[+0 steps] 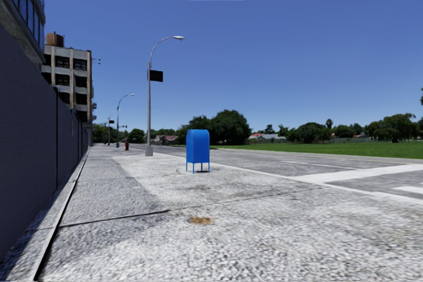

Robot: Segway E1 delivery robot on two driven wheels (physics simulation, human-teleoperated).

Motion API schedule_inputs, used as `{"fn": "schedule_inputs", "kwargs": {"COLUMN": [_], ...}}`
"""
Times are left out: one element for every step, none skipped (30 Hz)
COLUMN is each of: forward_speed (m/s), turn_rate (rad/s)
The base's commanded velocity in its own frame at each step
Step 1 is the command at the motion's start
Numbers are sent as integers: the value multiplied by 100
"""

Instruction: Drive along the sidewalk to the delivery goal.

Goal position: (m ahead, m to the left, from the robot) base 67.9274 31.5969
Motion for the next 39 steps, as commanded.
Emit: {"fn": "schedule_inputs", "kwargs": {"forward_speed": [200, 200, 200, 200, 200, 200, 200, 200, 200, 200, 200, 200, 200, 200, 200, 200, 200, 200, 200, 200, 200, 200, 200, 200, 200, 200, 200, 200, 200, 200, 200, 200, 200, 200, 200, 200, 200, 200, 200], "turn_rate": [42, 42, 42, 41, 41, 40, 40, 39, 38, 37, 37, 37, 37, 37, 37, 37, 37, 37, 37, 37, 37, 37, 37, 37, 37, 37, 37, 37, 37, 37, 37, 37, 37, 37, 37, 37, 37, 37, 37]}}
